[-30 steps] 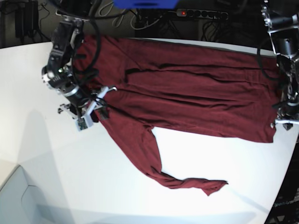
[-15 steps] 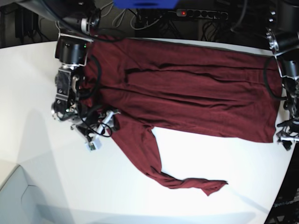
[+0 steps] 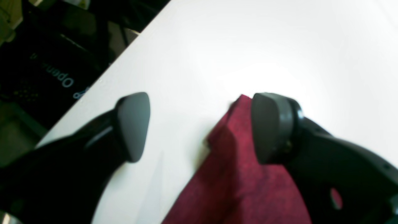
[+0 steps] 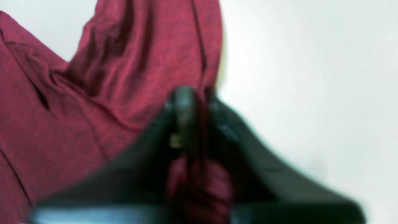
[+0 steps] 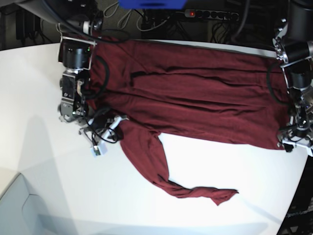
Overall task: Layout the t-shirt on the table in an organized manner, then fold the t-shirt properly
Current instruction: 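Move both grippers down the shirt sides and grasp near the hem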
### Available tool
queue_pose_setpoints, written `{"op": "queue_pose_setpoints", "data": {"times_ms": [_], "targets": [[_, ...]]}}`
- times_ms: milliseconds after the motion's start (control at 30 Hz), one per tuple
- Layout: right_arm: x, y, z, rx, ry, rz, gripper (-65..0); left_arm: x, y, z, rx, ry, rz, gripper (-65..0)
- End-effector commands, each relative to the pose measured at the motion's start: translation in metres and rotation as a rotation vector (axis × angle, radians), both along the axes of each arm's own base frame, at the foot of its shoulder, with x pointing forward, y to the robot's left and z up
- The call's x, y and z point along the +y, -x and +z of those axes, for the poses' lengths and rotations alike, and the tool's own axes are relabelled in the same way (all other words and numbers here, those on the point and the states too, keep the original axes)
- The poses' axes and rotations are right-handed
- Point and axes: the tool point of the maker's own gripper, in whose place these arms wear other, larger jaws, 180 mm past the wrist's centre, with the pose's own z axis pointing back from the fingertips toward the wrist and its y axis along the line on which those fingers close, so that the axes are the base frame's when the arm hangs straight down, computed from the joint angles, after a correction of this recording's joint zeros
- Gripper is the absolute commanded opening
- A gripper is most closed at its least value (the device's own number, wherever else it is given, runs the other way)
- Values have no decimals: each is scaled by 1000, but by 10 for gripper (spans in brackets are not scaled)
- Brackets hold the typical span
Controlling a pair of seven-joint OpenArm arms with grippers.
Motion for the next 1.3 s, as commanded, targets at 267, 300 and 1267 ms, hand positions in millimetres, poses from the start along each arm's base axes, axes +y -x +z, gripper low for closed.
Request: {"op": "queue_pose_setpoints", "data": {"times_ms": [267,300,1267], "targets": [[-26,-52,62,-162,23,-26,-650,13,-10,25,-57,-36,7,-156],[-26,-55,66,-171,23,-26,-650,13,-10,25,-57,-36,7,-156],[-48,-57,70,-193,-38,-128,-650,-26,-31,19,-88,24,-29,-154]]}}
